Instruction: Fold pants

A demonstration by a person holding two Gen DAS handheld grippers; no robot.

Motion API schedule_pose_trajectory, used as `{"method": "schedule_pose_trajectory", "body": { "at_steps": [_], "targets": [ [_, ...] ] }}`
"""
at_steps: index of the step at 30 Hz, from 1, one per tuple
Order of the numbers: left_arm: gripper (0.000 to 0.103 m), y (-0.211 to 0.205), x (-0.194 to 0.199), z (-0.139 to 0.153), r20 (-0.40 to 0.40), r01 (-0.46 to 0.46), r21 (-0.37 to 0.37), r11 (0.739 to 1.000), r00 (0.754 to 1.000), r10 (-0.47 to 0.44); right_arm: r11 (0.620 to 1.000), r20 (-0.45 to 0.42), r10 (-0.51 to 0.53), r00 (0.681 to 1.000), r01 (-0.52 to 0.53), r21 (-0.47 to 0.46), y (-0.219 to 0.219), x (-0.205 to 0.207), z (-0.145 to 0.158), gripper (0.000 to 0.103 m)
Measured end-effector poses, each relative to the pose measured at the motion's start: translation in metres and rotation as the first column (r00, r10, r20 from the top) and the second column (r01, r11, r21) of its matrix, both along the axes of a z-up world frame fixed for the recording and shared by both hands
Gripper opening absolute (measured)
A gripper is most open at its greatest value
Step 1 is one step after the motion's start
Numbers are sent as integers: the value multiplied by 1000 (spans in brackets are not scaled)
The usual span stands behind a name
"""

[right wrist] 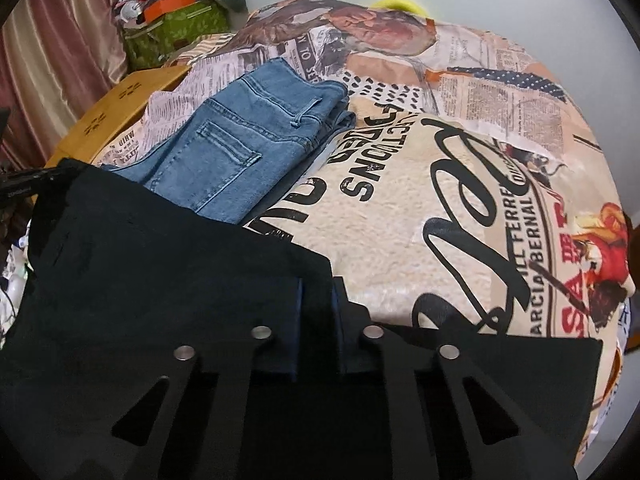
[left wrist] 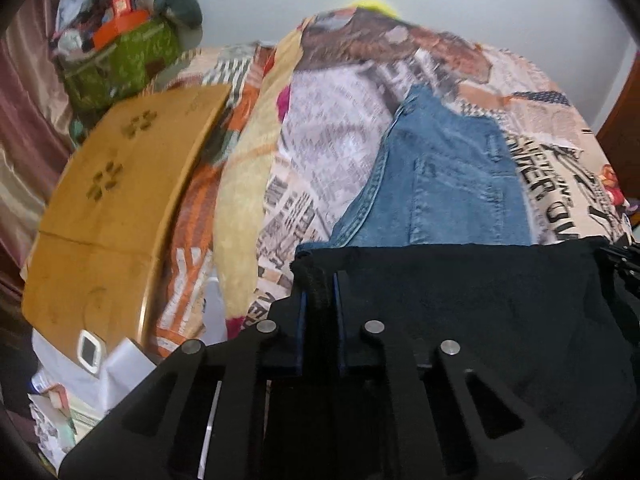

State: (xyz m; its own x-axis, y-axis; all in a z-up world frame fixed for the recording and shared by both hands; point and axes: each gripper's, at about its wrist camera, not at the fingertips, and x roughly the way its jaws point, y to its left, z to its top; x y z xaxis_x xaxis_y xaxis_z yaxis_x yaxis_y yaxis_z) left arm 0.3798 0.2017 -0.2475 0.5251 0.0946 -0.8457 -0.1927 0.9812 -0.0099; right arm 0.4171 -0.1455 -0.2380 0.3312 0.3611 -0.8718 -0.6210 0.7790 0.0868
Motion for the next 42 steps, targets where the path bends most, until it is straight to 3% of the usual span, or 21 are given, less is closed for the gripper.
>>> {"method": "schedule_pose_trajectory", "body": {
  "at_steps": [7,14,31,42],
  "targets": [
    [9,-11,-16,51,124,-31,64,997,992,23,996,129,-72,989,64,66,-11,-20,42,6],
    [9,-15,-37,73,156,-11,50,999,988,3,990,164,-86,983,65,127,-28,-44,86,6],
    [9,-21,-156,79,156,15,46,999,987,-23,993,160,-14,987,-6,122,-48,-166,98,6],
    [5,-12,-222,43,74,-14,9,1000,997,13,989,76,-13,997,2,145,-56,-222,78,6]
  ]
}}
